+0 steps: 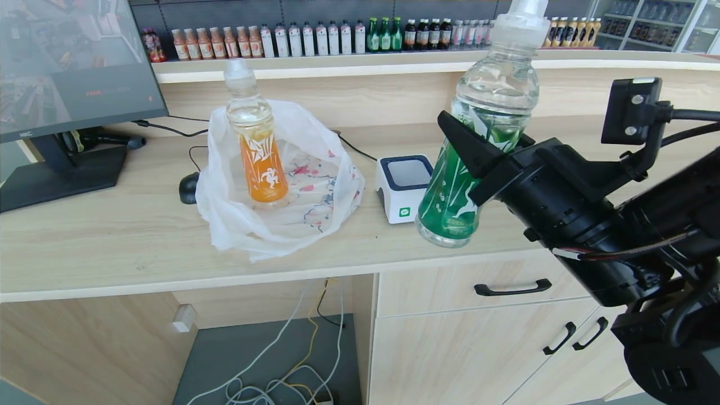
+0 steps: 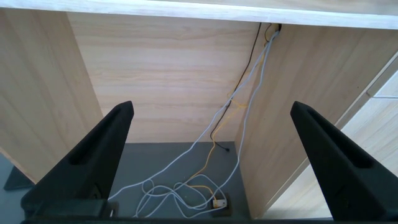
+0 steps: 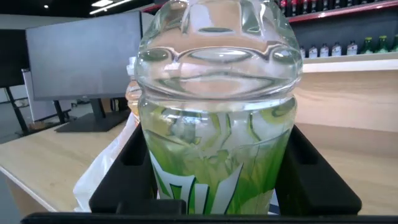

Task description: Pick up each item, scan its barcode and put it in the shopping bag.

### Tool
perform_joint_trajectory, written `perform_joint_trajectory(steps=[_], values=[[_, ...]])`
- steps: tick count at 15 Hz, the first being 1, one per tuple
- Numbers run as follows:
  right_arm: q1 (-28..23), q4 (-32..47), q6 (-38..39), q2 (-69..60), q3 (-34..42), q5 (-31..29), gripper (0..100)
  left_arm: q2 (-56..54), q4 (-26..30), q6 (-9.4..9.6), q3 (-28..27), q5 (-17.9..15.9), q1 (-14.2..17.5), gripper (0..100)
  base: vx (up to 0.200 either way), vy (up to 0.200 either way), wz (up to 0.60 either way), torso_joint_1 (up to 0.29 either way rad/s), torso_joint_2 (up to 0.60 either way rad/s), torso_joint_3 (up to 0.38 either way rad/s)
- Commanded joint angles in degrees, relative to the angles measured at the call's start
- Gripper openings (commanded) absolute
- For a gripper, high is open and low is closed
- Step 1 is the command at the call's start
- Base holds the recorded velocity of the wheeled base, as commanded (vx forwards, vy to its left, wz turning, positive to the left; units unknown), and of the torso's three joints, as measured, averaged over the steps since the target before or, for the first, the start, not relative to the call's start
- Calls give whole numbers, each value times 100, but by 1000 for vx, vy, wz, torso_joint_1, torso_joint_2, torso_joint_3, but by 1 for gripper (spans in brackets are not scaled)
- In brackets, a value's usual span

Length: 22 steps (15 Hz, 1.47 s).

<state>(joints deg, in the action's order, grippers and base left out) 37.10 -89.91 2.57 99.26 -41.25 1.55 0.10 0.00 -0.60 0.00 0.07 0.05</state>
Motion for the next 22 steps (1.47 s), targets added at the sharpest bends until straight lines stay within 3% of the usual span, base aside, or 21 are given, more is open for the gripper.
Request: perform_joint_trajectory(steps=[1,3,8,15,22], values=[[17,-9,-108,94,21,39,0,8,0,-19,0,1,4,100,0,0,0,0,0,0],[26,-9,-354,138,-76,302,0,8,0,-37,0,1,4,100,0,0,0,0,0,0],[342,-9,-310,112,161,390,0,-1,0,-37,0,1,4,100,0,200,0,5,0,1],[333,-9,-266,-108,425,381,0,-1,-9,-28,0,1,4,100,0,200,0,2,2,2],[351,-9,-310,-64,364,381,0,-1,0,-11,0,1,4,100,0,0,0,0,0,0]])
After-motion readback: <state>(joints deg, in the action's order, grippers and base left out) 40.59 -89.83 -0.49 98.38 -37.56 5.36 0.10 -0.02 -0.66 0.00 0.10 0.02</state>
